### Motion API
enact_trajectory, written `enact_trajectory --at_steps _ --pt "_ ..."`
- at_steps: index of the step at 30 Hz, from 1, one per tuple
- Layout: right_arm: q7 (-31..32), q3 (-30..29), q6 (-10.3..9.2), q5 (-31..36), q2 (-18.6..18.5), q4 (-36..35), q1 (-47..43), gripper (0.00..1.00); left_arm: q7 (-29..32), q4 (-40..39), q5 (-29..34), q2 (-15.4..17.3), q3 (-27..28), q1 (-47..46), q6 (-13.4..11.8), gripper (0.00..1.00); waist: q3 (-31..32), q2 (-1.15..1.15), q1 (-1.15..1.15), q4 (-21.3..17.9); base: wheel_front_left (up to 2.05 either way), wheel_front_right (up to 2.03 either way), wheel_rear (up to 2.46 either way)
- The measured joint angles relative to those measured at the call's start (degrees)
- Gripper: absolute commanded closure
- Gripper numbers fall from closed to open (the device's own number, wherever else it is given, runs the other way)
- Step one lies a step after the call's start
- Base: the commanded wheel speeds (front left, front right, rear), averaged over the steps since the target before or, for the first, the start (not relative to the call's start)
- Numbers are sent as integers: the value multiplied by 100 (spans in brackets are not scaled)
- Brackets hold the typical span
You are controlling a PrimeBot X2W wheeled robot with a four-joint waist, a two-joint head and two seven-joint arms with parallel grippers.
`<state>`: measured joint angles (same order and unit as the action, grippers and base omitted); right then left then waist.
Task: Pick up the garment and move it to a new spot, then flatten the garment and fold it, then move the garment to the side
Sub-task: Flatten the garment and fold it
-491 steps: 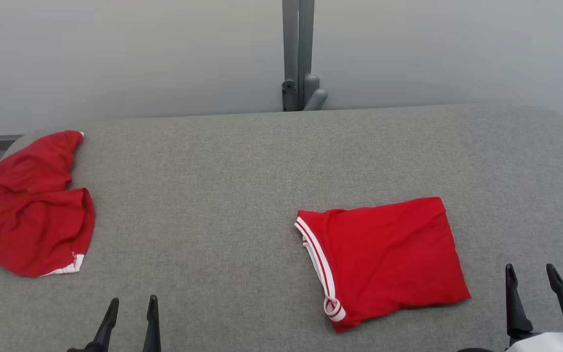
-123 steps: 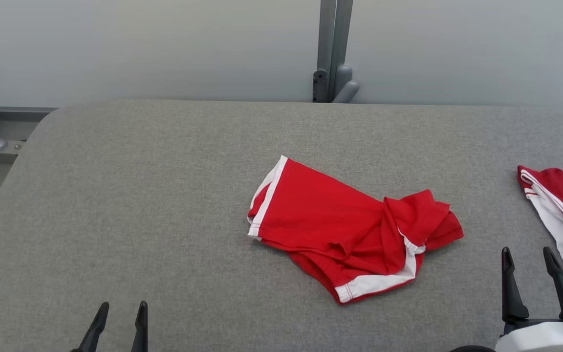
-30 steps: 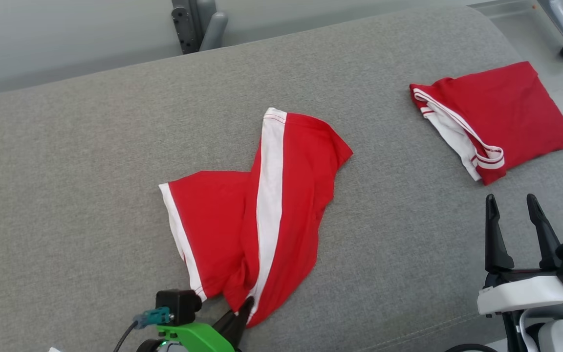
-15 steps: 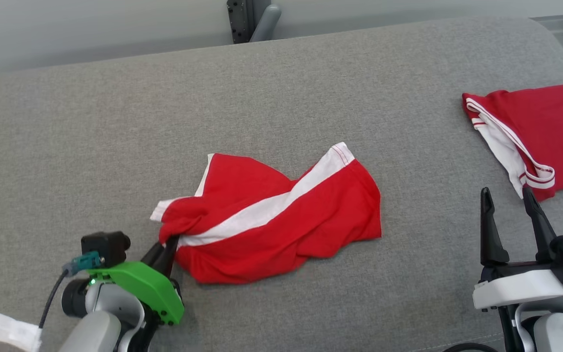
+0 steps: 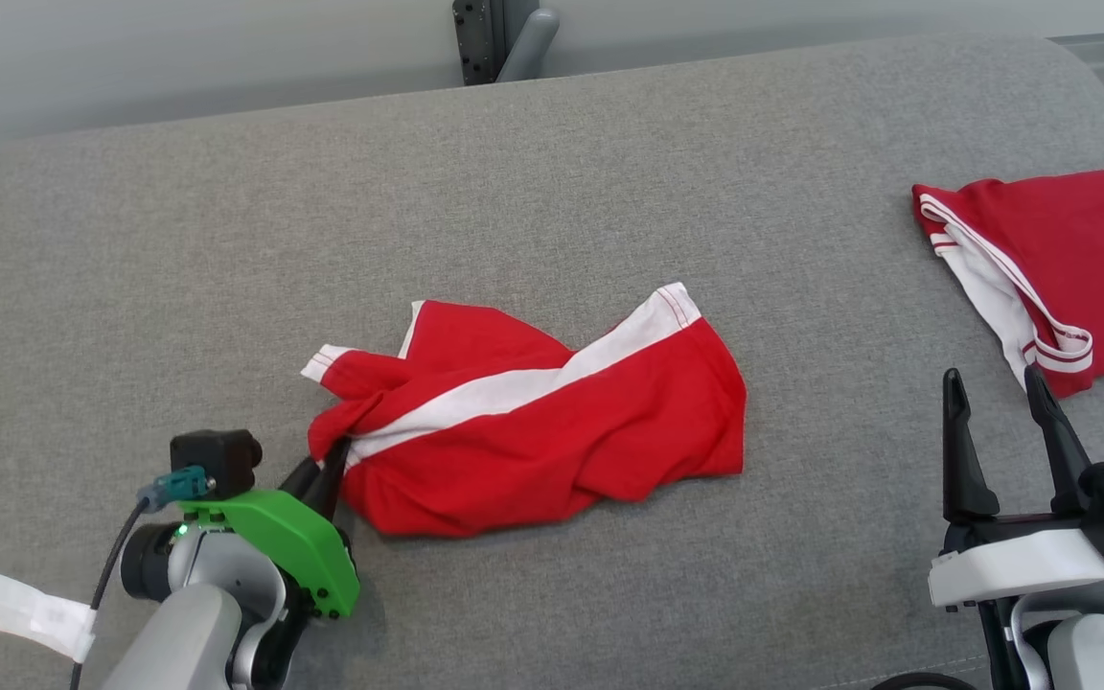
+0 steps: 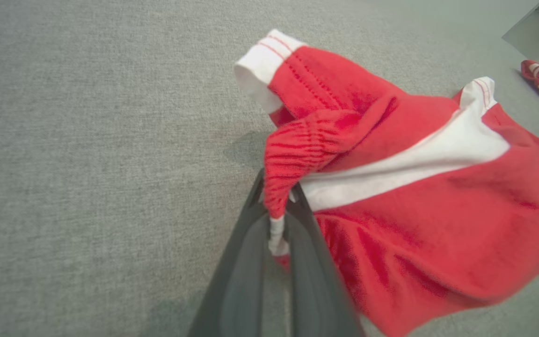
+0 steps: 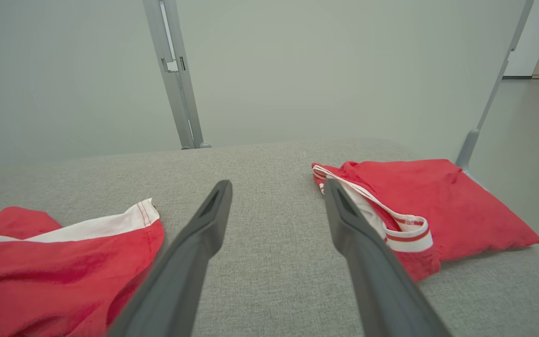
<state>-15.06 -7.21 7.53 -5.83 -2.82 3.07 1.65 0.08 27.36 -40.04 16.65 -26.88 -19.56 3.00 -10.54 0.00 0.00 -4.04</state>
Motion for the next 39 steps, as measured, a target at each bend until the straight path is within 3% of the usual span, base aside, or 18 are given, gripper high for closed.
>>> enact_trajectory --at_steps 6,7,10,11,20,27,34,39 --pt "0 -135 0 19 0 -19 -131 0 298 -441 -224 76 -63 409 14 99 77 0 0 86 0 0 0" --pt "0 -146 0 35 0 -19 -154 0 330 -552 -237 87 -62 484 -8 91 95 0 0 108 0 0 0" --pt "0 -145 0 45 1 -21 -171 0 419 -909 -291 114 -77 721 -101 54 148 0 0 181 0 0 0" --pt "0 -145 0 48 0 -20 -179 0 478 -1029 -341 119 -77 801 -107 0 171 0 0 204 0 0 0" --pt "0 -187 0 103 0 -40 -344 0 677 -1766 -487 303 -36 1401 -365 0 363 0 0 401 0 0 0" --pt "0 -300 0 212 1 -205 -528 0 -261 -2249 -276 360 371 1890 -820 0 534 0 0 561 0 0 0" --pt "0 -468 0 311 0 -327 -840 0 -1272 -2310 326 364 341 2282 -924 0 711 0 0 796 0 0 0" --pt "0 -614 0 476 0 -264 -937 0 -1488 -2169 1024 289 319 2560 -816 0 879 0 0 951 0 0 0"
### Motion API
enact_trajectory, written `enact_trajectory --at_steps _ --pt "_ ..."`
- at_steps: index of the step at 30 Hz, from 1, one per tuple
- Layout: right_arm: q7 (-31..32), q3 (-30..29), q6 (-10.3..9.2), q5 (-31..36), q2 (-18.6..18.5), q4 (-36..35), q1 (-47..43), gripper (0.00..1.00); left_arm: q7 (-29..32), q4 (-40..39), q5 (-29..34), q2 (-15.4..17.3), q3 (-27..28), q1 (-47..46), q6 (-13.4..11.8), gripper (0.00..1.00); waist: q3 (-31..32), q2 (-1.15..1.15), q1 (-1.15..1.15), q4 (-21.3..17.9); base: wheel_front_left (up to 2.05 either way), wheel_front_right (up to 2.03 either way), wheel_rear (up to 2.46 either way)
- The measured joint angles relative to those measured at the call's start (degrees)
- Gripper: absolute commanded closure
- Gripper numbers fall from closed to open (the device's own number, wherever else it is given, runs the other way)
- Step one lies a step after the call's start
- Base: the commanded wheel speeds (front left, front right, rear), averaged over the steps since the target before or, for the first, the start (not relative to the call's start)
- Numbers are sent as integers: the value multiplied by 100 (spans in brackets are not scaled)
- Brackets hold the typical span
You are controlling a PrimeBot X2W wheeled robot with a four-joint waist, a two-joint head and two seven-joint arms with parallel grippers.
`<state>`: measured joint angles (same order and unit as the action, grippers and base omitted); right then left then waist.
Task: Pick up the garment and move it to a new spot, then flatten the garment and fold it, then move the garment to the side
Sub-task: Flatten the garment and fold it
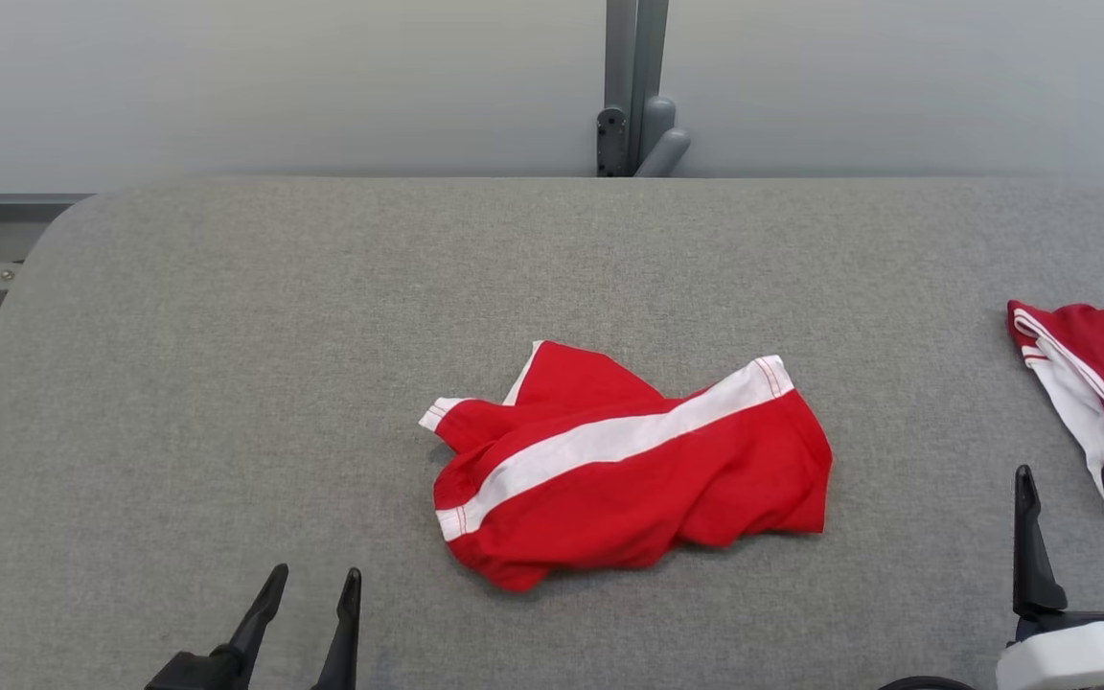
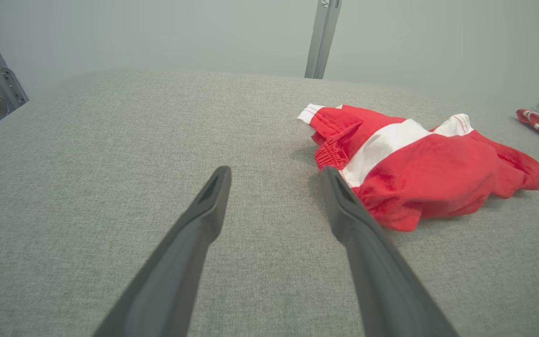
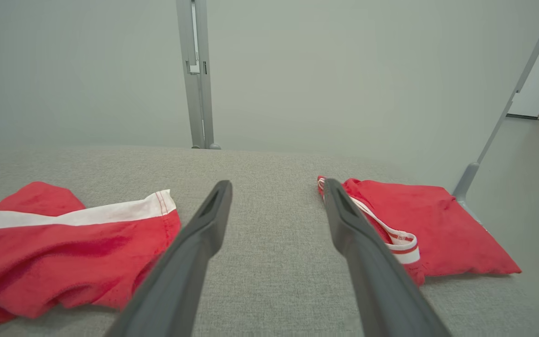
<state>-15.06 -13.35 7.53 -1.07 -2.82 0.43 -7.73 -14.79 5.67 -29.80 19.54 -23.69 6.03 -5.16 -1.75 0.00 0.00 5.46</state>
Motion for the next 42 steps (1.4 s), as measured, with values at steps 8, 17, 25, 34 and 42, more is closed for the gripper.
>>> enact_trajectory --at_steps 8,17,25,34,42 --pt "0 -102 0 94 2 236 -157 0 -24 -113 744 -553 906 544 544 0 185 0 0 135 0 0 0" --pt "0 10 0 36 2 299 -143 0 -24 -71 1213 -1018 1517 549 1096 0 196 0 0 51 0 0 0" --pt "610 949 0 -160 -278 1022 1345 0 308 291 476 -1405 1394 -61 1222 0 -126 0 0 28 0 0 0" --pt "2828 2536 0 -604 -1155 2136 3463 0 1800 508 -183 -1573 748 -1210 1207 0 -830 0 0 117 0 0 0" --pt "2944 3105 1 -1018 -1434 2738 3878 26 2189 445 -400 -1595 599 -1370 1173 0 -1180 0 0 342 0 0 0"
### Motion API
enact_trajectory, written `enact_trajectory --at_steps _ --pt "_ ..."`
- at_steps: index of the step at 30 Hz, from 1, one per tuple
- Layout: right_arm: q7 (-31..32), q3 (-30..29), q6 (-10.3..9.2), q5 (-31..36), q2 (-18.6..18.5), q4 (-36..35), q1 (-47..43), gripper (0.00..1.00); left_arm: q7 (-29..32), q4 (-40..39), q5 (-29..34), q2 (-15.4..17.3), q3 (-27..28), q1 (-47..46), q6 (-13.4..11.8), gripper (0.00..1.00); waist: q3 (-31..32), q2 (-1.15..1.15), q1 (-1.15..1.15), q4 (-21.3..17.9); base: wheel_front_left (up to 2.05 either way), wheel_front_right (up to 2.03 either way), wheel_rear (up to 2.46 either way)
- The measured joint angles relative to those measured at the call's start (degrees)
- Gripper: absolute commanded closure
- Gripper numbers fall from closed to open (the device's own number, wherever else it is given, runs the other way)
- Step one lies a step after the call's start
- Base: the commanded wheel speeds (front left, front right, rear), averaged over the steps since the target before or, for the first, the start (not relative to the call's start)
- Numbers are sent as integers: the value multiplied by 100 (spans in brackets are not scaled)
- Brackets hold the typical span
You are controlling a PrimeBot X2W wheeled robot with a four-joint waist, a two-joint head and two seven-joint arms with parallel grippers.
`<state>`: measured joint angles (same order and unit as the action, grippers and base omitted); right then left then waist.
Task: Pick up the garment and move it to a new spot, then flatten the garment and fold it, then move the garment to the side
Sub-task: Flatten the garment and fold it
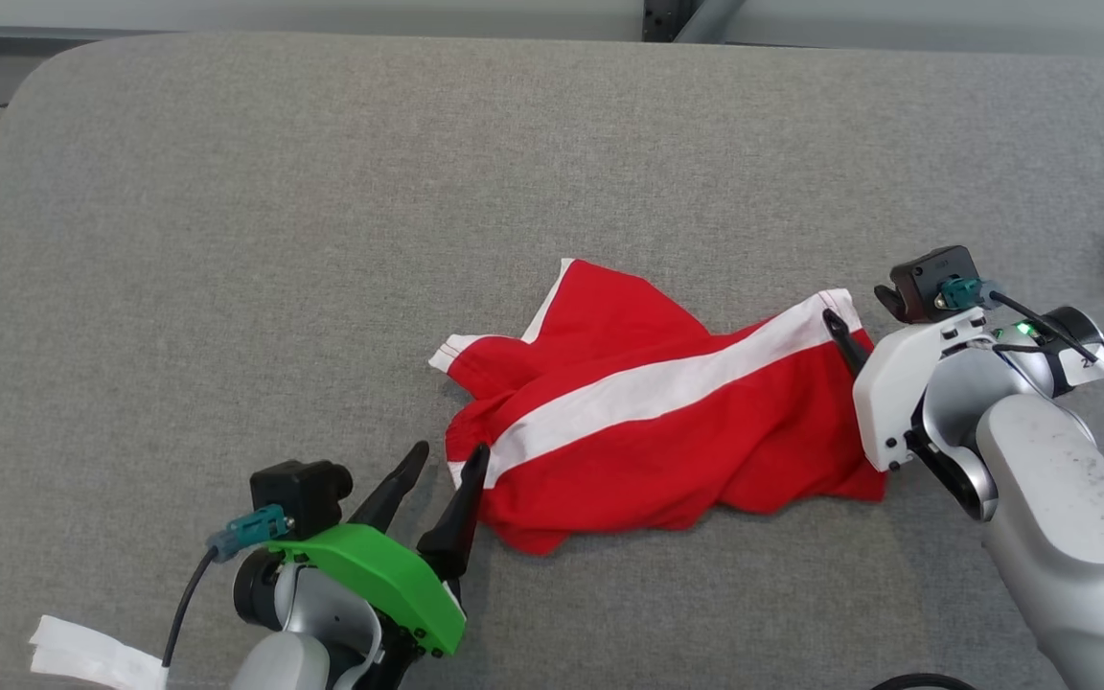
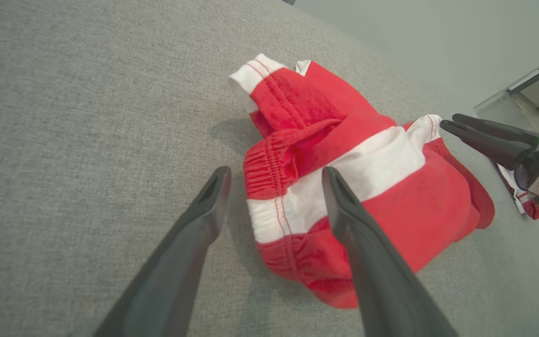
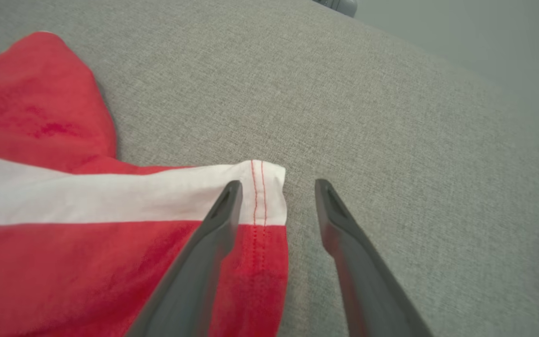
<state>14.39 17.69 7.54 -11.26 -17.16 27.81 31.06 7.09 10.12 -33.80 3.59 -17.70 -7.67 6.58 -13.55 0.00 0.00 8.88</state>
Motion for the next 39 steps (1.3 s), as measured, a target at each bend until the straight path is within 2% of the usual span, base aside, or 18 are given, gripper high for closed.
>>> enact_trajectory --at_steps 3,6,8,15,18,21,28,31,32,33,34,35,39 --pt "-48 64 0 -115 -33 142 120 40 48 -44 -140 -9 -56 -29 5 0 -93 0 0 60 0 0 0" --pt "-97 180 0 -179 -51 249 196 40 90 -18 -144 -2 -85 -92 22 0 -165 0 0 94 0 0 0" --pt "-122 246 0 -223 -56 310 221 52 122 9 -170 4 -105 -141 25 0 -198 0 0 105 0 0 0" --pt "-247 390 0 -315 -70 437 326 55 192 140 -319 47 -157 -191 43 0 -212 0 0 69 0 0 0" --pt "-278 445 0 -330 -86 483 328 62 196 201 -366 80 -158 -215 47 0 -199 0 0 48 0 0 0" --pt "-291 467 0 -350 -104 503 337 73 225 233 -426 84 -183 -233 48 0 -201 0 0 37 0 0 0" --pt "-365 539 0 -432 -118 573 360 80 359 218 -493 130 -304 -232 49 0 -168 0 0 11 0 0 0" --pt "-389 575 0 -470 -121 591 361 95 498 99 -560 182 -379 -168 53 0 -146 0 0 6 0 0 0" --pt "-389 587 0 -481 -125 594 361 100 531 60 -582 198 -399 -136 54 24 -141 0 0 7 0 0 0" --pt "-389 601 0 -492 -129 599 361 100 545 29 -601 219 -411 -111 54 24 -135 0 0 7 0 0 0" --pt "-372 655 -1 -558 -135 602 361 100 573 -29 -601 260 -419 -103 54 84 -122 0 0 4 0 0 0" --pt "-338 697 0 -609 -135 601 360 100 576 -46 -600 274 -424 -102 54 100 -112 0 0 2 0 0 0" --pt "-265 732 0 -924 -156 474 360 100 625 -216 -616 299 -485 -88 55 100 -80 0 0 -25 0 0 0"
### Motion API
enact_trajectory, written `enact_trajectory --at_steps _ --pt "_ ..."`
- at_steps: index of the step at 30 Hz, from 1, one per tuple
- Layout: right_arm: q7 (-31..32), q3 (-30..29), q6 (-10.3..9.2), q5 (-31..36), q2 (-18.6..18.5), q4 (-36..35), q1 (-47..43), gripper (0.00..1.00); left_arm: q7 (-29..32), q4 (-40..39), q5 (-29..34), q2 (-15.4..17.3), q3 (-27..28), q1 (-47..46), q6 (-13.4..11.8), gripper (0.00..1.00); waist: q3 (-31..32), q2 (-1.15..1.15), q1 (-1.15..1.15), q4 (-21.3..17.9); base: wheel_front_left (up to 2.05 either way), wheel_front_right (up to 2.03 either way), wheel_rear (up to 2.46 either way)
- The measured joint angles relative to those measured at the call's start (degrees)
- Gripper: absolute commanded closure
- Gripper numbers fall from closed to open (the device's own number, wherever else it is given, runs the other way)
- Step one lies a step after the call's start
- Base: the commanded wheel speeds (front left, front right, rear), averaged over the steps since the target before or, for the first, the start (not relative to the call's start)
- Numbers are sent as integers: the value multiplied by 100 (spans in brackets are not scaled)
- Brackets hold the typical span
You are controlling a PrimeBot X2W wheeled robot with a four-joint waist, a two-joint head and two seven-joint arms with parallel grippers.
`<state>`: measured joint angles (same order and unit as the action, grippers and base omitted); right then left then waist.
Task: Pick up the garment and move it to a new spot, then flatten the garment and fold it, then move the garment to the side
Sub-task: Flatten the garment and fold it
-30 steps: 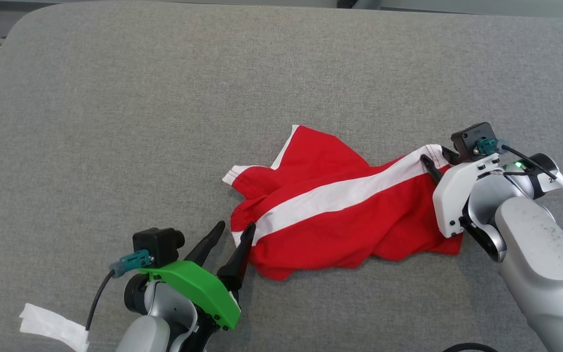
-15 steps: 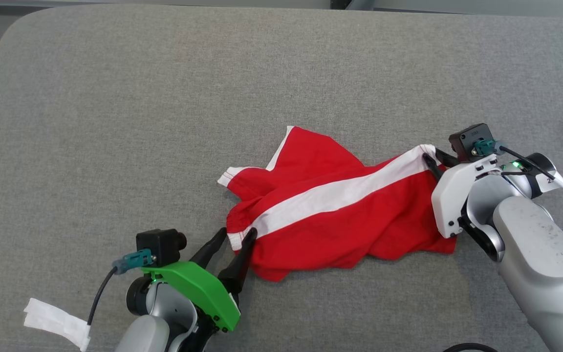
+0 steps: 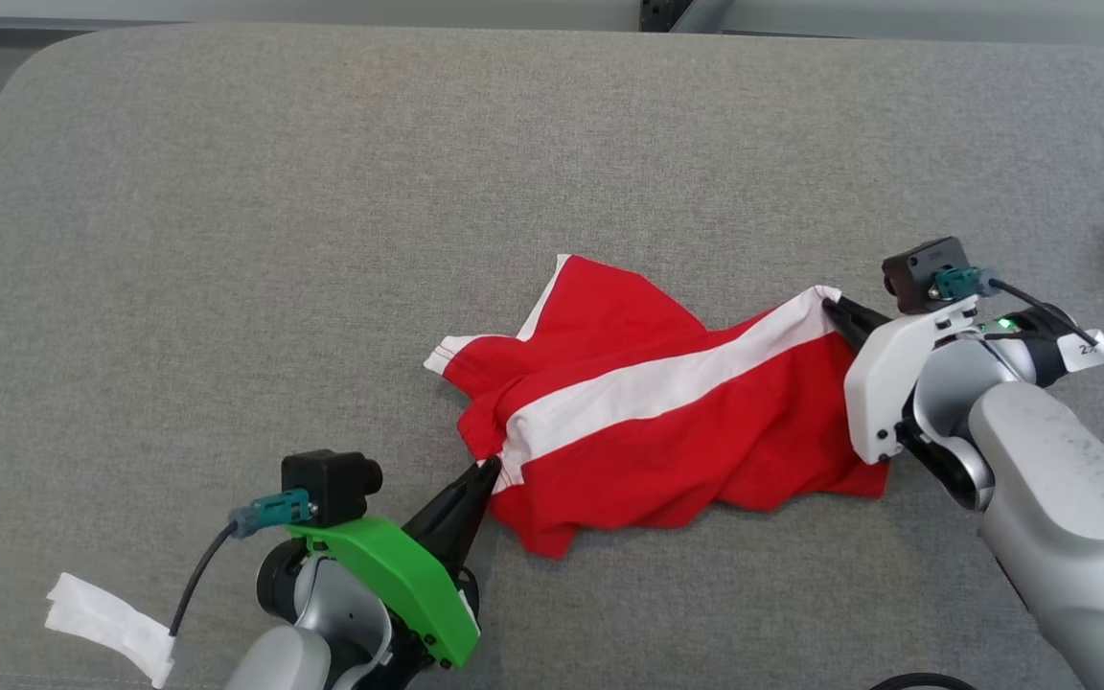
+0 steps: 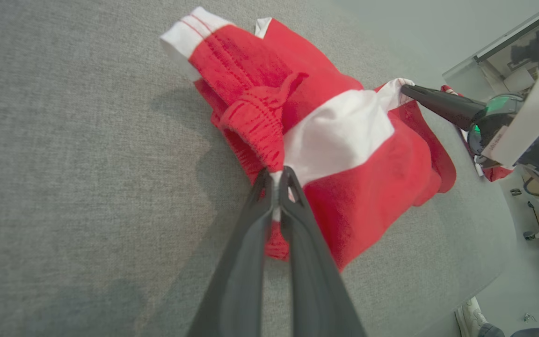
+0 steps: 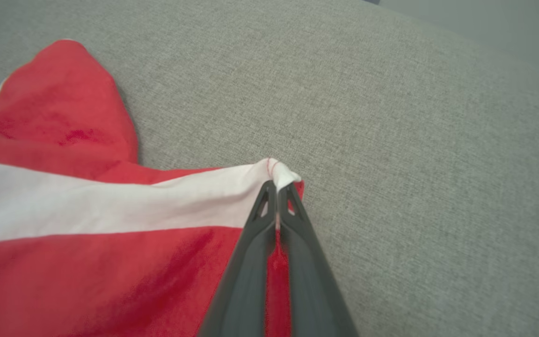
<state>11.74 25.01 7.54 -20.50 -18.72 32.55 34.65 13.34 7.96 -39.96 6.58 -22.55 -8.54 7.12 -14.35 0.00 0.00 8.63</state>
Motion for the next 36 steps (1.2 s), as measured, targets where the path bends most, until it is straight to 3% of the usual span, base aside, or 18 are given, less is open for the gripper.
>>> enact_trajectory --at_steps 6,9,13,16,18,21,25,29,32,36 --pt "248 -454 -1 -711 -221 -759 -36 100 174 -857 -338 145 94 -20 1 100 38 0 0 -53 0 0 0" --pt "530 -1036 -1 -1346 -261 -1515 -44 100 476 -1597 -706 245 278 -154 0 100 -25 0 0 -90 0 0 0" --pt "1047 -1958 -3 -1523 -369 -2246 324 100 1171 -2258 -1073 565 606 -993 -85 100 -251 0 0 -136 0 0 0" --pt "1337 -2488 -5 -1279 -255 -2383 1068 100 1709 -2201 -1163 721 784 -2181 -219 100 -514 0 0 -166 0 0 0" --pt "1394 -2724 -5 -1038 8 -2321 1757 100 1942 -1847 -1111 753 853 -3175 -301 100 -726 0 0 -184 0 0 0" --pt "937 -3117 -5 -409 569 -1915 2897 100 1915 -971 -612 802 829 -4549 -343 100 -1072 0 1 -217 0 0 0" --pt "-196 -3753 -5 218 1483 -912 4066 100 1032 409 -115 582 850 -5850 -252 100 -1503 0 2 -313 0 0 0" --pt "-1521 -3864 -3 302 1579 -243 5189 100 -236 1408 454 579 920 -7092 -121 100 -1867 0 1 -474 0 0 0" --pt "-2352 -3292 -5 -411 1574 224 5714 100 -1240 1912 759 632 751 -7647 -10 100 -2136 0 1 -606 0 0 0" --pt "-2630 -2314 -5 -842 1594 399 5496 100 -2292 2427 714 889 198 -7602 19 100 -2418 1 2 -829 0 0 0"
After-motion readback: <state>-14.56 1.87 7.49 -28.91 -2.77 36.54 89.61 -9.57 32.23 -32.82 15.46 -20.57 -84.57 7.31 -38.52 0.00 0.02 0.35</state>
